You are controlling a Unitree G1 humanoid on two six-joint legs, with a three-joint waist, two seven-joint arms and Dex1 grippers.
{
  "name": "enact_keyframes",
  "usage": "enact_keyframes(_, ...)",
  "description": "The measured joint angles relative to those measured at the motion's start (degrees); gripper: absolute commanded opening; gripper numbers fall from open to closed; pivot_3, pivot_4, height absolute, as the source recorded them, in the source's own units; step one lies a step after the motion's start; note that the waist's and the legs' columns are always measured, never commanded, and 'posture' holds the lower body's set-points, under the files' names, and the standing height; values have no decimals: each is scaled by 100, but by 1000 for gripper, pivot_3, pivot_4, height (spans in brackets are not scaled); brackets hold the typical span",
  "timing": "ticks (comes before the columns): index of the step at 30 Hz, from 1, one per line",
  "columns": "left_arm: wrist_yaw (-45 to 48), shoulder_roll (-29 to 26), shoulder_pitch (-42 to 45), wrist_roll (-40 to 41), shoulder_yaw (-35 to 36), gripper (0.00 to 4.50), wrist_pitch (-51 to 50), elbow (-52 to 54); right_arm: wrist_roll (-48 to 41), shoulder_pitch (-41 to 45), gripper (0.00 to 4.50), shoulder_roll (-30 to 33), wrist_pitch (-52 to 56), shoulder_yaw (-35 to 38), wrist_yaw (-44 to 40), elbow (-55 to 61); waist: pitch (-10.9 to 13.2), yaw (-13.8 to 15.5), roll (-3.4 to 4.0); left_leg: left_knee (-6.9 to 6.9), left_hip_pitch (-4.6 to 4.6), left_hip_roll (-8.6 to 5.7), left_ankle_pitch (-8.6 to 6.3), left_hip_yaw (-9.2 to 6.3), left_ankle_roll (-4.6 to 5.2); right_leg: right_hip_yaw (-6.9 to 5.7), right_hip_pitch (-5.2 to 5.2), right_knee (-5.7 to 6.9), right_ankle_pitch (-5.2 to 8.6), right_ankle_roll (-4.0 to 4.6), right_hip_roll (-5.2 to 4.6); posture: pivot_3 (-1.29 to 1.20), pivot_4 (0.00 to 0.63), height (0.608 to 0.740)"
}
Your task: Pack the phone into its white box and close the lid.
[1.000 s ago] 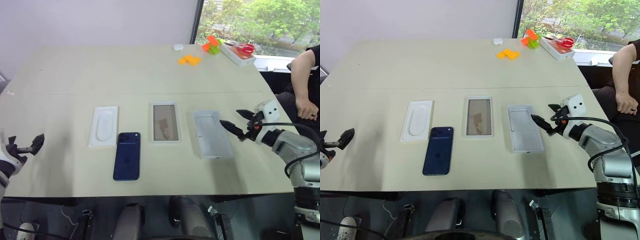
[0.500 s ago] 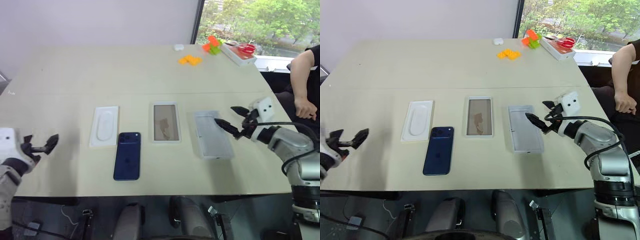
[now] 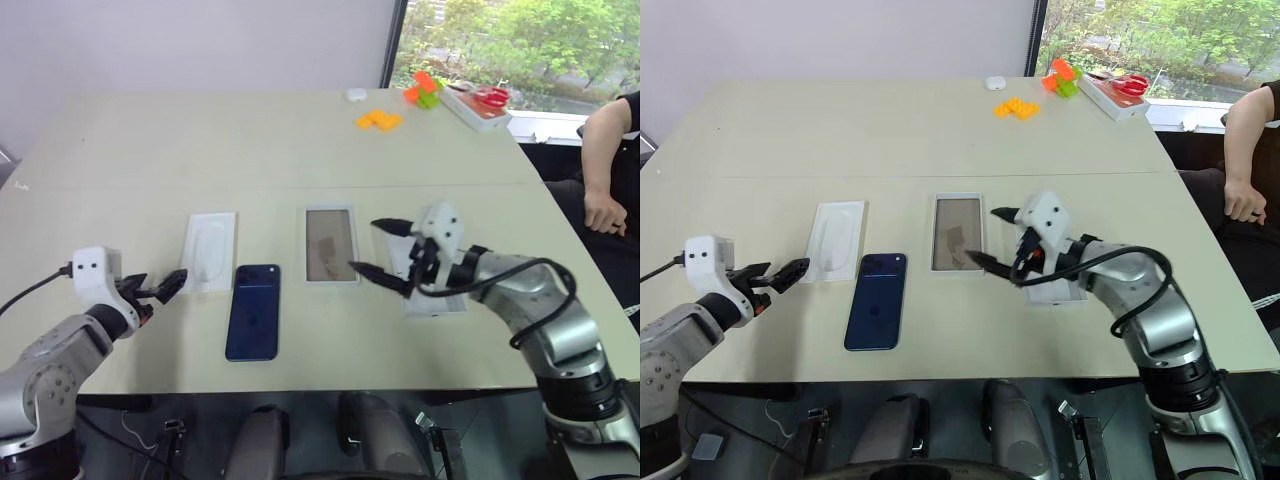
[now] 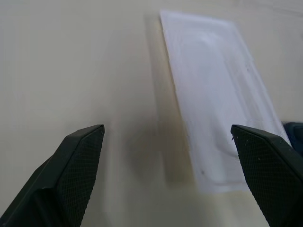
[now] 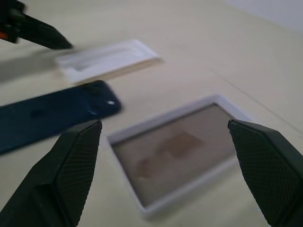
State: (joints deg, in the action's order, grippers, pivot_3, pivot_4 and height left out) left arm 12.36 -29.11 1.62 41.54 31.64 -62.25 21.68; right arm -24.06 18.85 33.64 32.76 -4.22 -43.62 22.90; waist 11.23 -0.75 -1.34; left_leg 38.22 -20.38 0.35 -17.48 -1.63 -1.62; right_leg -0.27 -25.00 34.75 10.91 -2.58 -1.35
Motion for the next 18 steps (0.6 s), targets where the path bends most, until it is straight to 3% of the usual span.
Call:
enact_keyframes(5, -395, 239, 623, 766, 393, 4500, -1389, -72, 20, -68, 4459, -102, 78, -307, 40, 263, -1, 3, -4, 3, 2, -33, 0, -6, 0, 4, -6, 25, 5, -7, -22, 0, 150, 734)
enact_keyframes(13, -827, 708, 1430, 1110, 926, 4500, -2396, -455, 17, -145, 4459, -116, 183, -449, 62, 458, -4, 8, -5, 4, 6, -44, 1, -7, -1, 7, -6, 33, 7, -4, -21, 0, 150, 734)
enact_keyframes(16, -955, 792, 1625, 1080, 1054, 3648, -2574, -612, 18, -196, 4500, -117, 188, -454, 101, 526, -5, 5, -6, 4, 7, -44, 1, -8, -1, 7, -6, 33, 7, -4, -23, 0, 150, 734)
enact_keyframes(18, -992, 811, 1629, 1026, 1095, 2693, -2630, -649, 19, -214, 4500, -116, 189, -452, 128, 564, -5, 3, -7, 4, 7, -44, 1, -9, -1, 8, -6, 34, 7, -4, -23, 0, 150, 734)
